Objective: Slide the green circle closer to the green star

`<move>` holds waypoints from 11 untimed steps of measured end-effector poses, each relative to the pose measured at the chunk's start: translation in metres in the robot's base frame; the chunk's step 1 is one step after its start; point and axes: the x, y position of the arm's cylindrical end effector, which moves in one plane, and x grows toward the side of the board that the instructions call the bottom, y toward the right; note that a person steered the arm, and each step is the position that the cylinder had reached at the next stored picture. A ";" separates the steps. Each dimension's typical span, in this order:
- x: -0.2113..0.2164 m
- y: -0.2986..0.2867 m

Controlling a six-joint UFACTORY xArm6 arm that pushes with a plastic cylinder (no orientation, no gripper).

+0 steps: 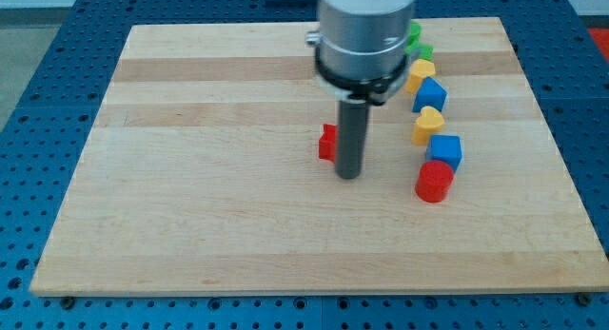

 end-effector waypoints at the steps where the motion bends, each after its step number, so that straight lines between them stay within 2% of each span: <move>1: 0.001 -0.056; 2: -0.006 -0.105; 3: -0.042 -0.112; 4: -0.069 -0.097; 5: -0.076 -0.052; 6: -0.076 -0.029; 10: -0.077 -0.004; 11: -0.065 -0.004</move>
